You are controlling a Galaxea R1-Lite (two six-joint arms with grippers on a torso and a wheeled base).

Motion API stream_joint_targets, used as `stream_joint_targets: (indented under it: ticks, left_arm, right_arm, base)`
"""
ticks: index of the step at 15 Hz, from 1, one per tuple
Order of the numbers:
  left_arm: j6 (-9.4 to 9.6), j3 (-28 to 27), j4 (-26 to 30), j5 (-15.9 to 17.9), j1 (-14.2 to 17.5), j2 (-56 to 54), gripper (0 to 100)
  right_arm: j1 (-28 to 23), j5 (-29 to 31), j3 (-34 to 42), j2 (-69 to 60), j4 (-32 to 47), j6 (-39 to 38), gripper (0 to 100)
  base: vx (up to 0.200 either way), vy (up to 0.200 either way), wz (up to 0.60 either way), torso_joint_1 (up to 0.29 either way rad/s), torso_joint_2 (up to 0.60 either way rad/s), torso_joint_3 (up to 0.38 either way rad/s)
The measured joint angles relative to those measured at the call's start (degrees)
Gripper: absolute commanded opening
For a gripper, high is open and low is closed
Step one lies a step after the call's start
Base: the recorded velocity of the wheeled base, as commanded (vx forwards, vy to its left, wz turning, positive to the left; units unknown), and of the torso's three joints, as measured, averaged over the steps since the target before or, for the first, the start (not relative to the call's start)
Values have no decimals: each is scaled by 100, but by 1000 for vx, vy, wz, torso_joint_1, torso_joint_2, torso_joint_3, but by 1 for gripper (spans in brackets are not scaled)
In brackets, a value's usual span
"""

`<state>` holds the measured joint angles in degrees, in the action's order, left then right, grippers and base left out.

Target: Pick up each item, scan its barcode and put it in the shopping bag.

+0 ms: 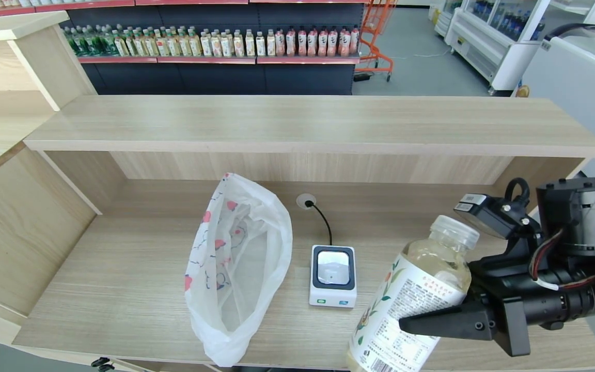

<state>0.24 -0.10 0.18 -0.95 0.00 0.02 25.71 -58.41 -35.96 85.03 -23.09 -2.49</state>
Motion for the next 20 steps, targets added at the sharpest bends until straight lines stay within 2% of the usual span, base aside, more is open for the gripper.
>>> stream_joint_targets:
  ticks: [12,14,15,16,18,20]
  left_arm:
    - [2,0,0,0,0,0,100]
    - [2,0,0,0,0,0,100]
    - [2,0,0,2,0,0,100]
    - [0,0,0,0,0,0,100]
    - [2,0,0,0,0,0,100]
    - [0,0,0,0,0,0,100]
  right_arm:
    - [-9,9,-34,-39,-26,17,0]
    - [-30,216,-37,-55,-45,239,0]
    - [-80,471,-37,-74,-52,555,0]
    - [-176,798,-23,-94,-52,1214,0]
    - [-700,1877,5,-135,-129,2959,0]
    - [-1246,2561,127,-149,-846,4166,0]
  base:
    - [0,0,0,0,0,0]
    - [0,0,0,0,0,0]
    - [0,0,0,0,0,0]
    - [0,0,0,0,0,0]
    - [0,0,0,0,0,0]
    - [0,0,0,0,0,0]
